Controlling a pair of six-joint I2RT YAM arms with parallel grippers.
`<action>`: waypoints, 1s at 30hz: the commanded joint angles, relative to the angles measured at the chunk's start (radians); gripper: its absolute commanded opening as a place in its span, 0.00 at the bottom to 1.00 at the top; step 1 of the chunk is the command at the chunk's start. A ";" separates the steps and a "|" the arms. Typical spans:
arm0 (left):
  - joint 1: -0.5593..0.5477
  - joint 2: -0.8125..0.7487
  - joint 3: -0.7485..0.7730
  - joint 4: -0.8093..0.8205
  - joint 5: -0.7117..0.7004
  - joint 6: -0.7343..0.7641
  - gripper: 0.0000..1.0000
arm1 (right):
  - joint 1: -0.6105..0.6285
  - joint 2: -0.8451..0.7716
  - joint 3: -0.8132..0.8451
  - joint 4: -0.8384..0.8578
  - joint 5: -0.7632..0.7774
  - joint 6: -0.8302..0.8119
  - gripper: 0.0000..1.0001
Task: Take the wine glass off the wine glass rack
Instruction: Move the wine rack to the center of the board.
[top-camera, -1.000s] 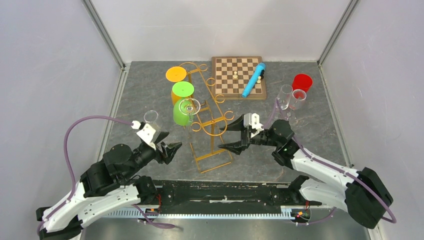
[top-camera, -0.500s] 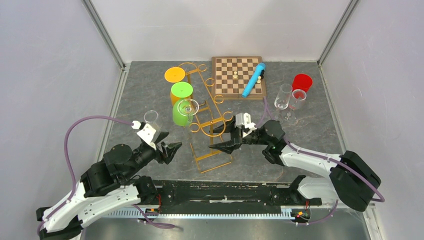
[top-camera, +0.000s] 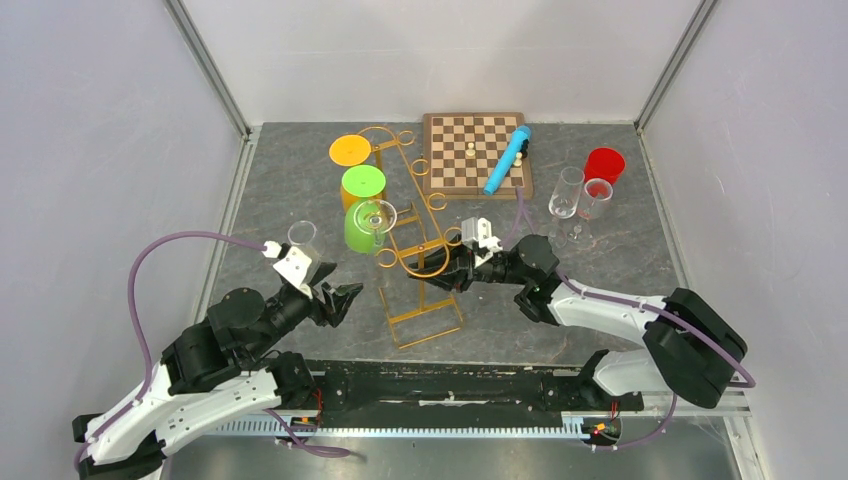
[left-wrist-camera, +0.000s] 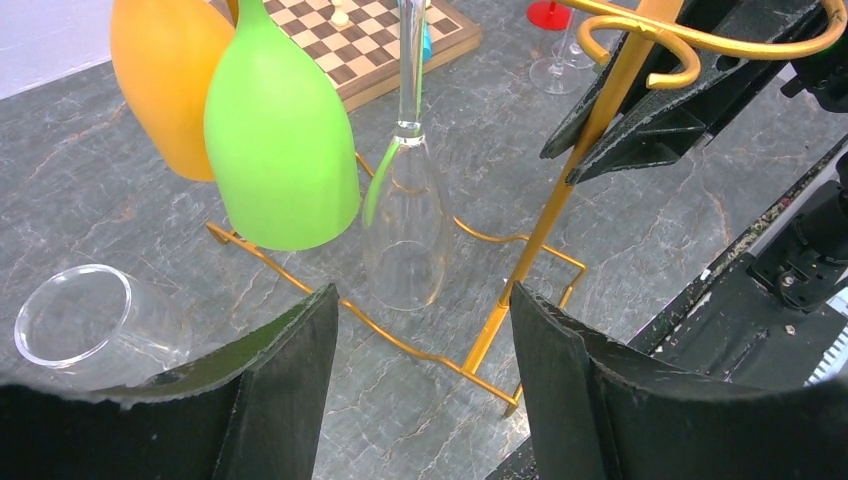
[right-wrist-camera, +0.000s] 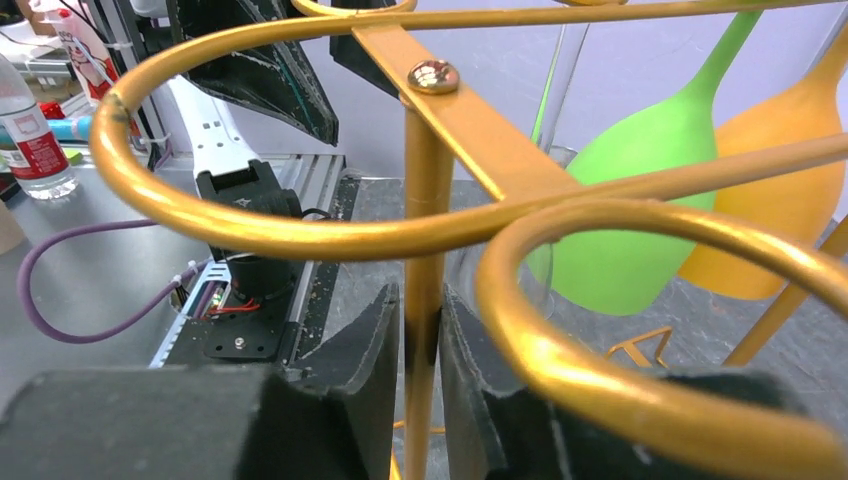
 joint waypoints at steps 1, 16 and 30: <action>0.006 0.005 -0.003 0.039 -0.020 -0.047 0.70 | 0.009 0.012 0.049 0.046 0.001 0.000 0.16; 0.006 0.000 -0.004 0.038 -0.030 -0.046 0.70 | 0.029 -0.079 -0.021 -0.020 0.168 -0.049 0.00; 0.006 0.000 -0.003 0.037 -0.035 -0.050 0.70 | 0.117 -0.243 -0.137 -0.139 0.504 -0.190 0.00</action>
